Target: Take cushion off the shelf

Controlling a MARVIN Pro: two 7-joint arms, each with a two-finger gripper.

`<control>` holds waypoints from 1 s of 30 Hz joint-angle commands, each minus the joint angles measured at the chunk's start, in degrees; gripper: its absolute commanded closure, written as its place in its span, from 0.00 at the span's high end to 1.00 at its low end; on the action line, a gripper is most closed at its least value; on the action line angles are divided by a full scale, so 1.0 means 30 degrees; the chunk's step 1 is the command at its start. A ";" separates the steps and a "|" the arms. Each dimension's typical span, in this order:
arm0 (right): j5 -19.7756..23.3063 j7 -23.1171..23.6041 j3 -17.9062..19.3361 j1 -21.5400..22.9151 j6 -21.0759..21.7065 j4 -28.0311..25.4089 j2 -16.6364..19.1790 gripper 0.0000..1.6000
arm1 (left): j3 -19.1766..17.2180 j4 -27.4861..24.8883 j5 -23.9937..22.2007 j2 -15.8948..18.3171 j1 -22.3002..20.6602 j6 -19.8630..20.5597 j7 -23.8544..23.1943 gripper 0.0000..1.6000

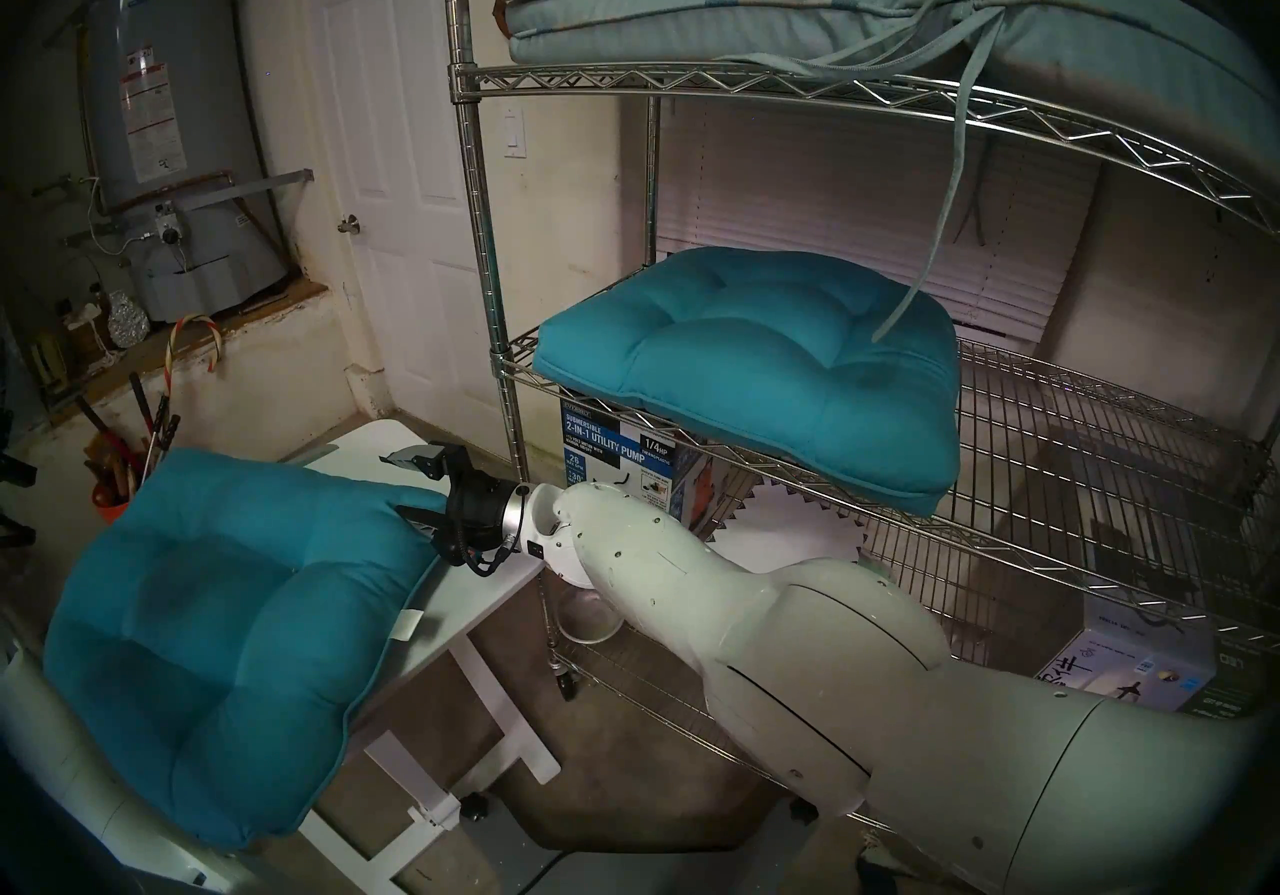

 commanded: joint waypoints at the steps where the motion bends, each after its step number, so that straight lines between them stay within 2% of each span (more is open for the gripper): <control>1: -0.0050 -0.0445 -0.0022 0.0369 -0.0033 0.0196 -0.0496 1.00 | 0.0021 -0.0352 -0.0017 0.0214 -0.0013 -0.0082 0.0179 0.43; 30: -0.0515 -0.1181 0.0111 0.0756 -0.0108 0.1183 -0.0856 1.00 | 0.0021 -0.0351 -0.0006 0.0216 0.0008 -0.0084 0.0219 0.43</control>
